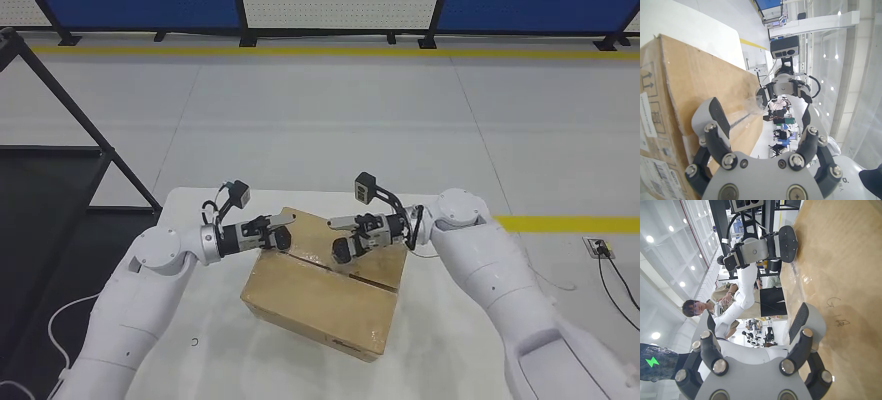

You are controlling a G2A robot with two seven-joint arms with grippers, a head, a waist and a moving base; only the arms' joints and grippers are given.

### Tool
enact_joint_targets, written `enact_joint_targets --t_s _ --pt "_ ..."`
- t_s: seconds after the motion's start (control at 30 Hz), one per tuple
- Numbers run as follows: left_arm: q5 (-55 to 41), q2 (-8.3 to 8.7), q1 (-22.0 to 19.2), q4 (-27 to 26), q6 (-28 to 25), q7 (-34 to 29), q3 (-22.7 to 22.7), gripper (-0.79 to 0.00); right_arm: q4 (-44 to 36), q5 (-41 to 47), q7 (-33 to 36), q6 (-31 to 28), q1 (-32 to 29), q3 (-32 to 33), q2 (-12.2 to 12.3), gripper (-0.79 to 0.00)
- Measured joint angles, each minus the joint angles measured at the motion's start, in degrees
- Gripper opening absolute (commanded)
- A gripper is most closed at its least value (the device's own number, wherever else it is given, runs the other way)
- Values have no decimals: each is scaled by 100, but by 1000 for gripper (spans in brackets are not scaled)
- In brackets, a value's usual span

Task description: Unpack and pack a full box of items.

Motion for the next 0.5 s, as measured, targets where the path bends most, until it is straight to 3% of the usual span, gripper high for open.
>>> enact_joint_targets --t_s 0.2,0.5 --pt "15 -17 -50 48 6 -22 44 0 -261 249 0 -124 -84 -123 100 0" --pt "30 -34 -96 92 1 -54 84 0 -771 865 0 -131 -230 -232 483 0"
